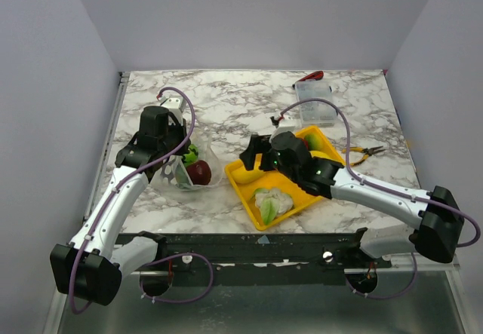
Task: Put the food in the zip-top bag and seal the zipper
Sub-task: Pick up the fake fruit from the bin.
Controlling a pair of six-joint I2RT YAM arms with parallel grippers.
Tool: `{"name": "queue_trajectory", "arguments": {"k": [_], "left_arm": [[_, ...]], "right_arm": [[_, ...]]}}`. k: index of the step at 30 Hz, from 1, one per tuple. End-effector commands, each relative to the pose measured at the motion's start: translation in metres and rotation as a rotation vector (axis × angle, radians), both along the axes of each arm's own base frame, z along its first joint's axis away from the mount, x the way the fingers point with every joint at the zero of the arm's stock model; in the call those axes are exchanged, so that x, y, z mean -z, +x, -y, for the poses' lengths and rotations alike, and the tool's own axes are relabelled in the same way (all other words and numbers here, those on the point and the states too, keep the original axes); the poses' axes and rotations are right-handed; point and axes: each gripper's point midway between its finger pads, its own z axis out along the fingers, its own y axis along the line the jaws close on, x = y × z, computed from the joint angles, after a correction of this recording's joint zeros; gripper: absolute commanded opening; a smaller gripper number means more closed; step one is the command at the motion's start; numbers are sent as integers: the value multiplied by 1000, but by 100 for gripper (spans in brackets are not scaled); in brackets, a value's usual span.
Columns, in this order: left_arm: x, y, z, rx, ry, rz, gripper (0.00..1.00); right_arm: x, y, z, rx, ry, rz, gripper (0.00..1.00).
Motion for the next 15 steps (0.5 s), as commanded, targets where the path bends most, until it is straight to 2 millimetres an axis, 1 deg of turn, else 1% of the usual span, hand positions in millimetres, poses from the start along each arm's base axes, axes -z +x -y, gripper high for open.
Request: {"name": "queue_trajectory", "arguments": {"k": [1,2,4,6,8,11,13,15], "left_arm": [[-16,1,2,15,-21,41,0],[-15,1,2,16,-21,40,0],[-15,1,3,19,-25,39,0],[-15,1,3,21,-27,38,0],[-16,2,4,21,-29,37,0],[-15,1,4,23,-31,33,0],[-14,1,4,23,-31,33,0],[-15,1,5,24,-34,37,0]], "right_arm": [[58,3,118,377,-278,-133,86],[64,1,141,451,-306,-161,85],[74,-5,178,574,-354,-202,83],[82,-11,207,659,-378,-228,81],[89,-14,229,724,-387,-250,78],[99,-14,255,815,-393,-289,75],[103,-11,262,849,-389,-303,70],[107,-6,261,850,-380,-308,69]]}}
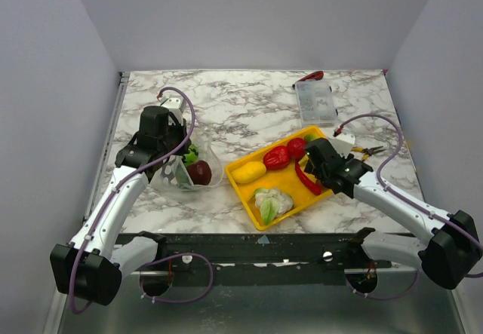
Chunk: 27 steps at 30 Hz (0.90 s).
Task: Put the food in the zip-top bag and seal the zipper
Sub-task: Pick up the fake fruit from the bin.
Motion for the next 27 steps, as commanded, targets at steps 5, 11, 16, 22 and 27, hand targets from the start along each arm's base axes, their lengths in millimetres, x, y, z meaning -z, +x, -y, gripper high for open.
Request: {"name": "queue_trajectory", "arguments": {"k": [5,11,16,22,27], "left_arm": [[-15,0,3,17,-28,39,0],[-16,0,2,15,-27,43,0],[-17,0,3,19,-30,42,0],[-16,0,2,16,-26,41,0],[-15,0,2,15,-24,39,0]], "right_arm": [[23,10,20,120,-45,-30,69],[35,8,21,163,-35,-59,68],[52,3,23,178,-44,-91,68],[65,1,24,177,-69,-122,70],[65,6,22,152,-84,-120,52]]}}
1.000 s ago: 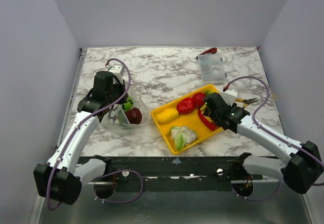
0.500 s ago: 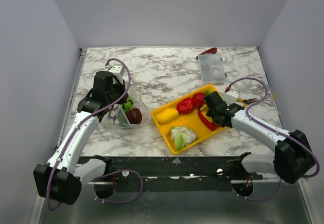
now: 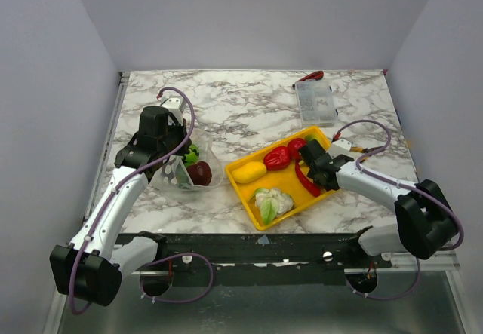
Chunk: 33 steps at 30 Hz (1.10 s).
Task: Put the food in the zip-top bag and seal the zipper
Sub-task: Pick up the fake fruit from the bin, then place the fake fruit in the zipper food storage bag.
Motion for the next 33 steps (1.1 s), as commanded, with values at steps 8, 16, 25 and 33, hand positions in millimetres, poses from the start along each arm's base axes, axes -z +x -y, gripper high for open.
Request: {"name": "queue_trajectory", "arguments": {"k": [8,16,25,33], "left_arm": [[-13,1,0,5,-17,37,0],[-13,2,1,9,-19,32,0],[-13,2,1,7,-18,33,0],[-12,2,0,3,-13,32,0]], "right_arm": [[-12,14,-9,-52,17,31,26],[-74,28,-84,-379,352,198,16],[-152,19,-202,-874,846,436,11],[-209,-18,-318,-1212,983,509,13]]}}
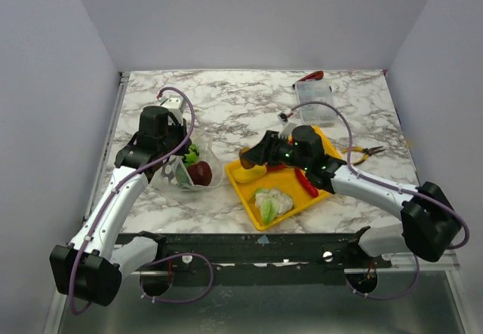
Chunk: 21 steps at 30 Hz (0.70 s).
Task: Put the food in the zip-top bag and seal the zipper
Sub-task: Place the fake fruit in the zipper food storage bag.
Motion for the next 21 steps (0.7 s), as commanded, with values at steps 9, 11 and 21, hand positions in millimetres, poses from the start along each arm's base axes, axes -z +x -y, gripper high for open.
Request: {"name": "queue_trajectory", "arguments": {"k": [9,11,21], "left_arm": [[-16,1,-1,0,-16,47,0],[-17,1,-2,-3,-16,53,0],[-19,1,-3,-4,-20,55,0]], "right_arm": [[-39,-40,-136,-358,259,74,15],[-34,-40,-146,-368,258,69,17],[-20,-33,-163,-332,164,42,74]]}}
